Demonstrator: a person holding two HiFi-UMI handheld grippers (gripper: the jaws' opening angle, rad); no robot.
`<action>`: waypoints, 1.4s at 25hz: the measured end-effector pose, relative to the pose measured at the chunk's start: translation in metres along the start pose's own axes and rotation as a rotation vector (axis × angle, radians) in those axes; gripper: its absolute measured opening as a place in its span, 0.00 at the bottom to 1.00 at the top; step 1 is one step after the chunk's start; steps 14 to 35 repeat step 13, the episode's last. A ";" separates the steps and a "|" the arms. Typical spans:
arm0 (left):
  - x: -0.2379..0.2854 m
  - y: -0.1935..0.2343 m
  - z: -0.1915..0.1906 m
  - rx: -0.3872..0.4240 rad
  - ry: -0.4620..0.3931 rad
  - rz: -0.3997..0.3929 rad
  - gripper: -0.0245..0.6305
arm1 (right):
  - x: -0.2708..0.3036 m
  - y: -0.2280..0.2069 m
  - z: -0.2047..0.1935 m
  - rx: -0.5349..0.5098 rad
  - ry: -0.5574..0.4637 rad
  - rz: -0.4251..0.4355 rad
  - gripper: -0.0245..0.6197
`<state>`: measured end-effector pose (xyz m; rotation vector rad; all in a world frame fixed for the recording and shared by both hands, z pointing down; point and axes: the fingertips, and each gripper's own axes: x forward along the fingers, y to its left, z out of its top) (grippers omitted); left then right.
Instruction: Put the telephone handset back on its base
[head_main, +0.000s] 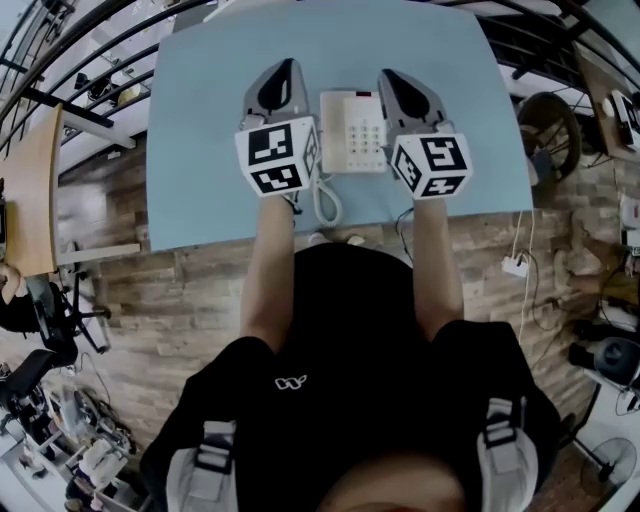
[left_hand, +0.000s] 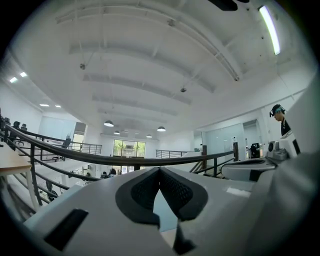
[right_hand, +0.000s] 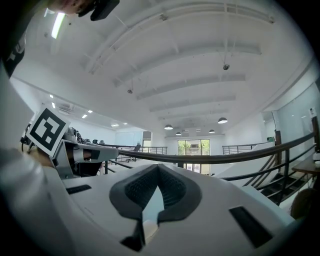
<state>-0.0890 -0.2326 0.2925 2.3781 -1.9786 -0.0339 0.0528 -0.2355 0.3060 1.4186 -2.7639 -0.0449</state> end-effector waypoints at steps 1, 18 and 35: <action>0.001 0.001 0.000 0.004 0.001 0.002 0.04 | 0.002 0.000 0.000 -0.002 0.001 0.002 0.03; 0.009 0.010 -0.017 0.020 0.050 0.004 0.04 | 0.016 -0.006 -0.006 -0.022 0.018 -0.016 0.03; 0.009 0.010 -0.017 0.020 0.050 0.004 0.04 | 0.016 -0.006 -0.006 -0.022 0.018 -0.016 0.03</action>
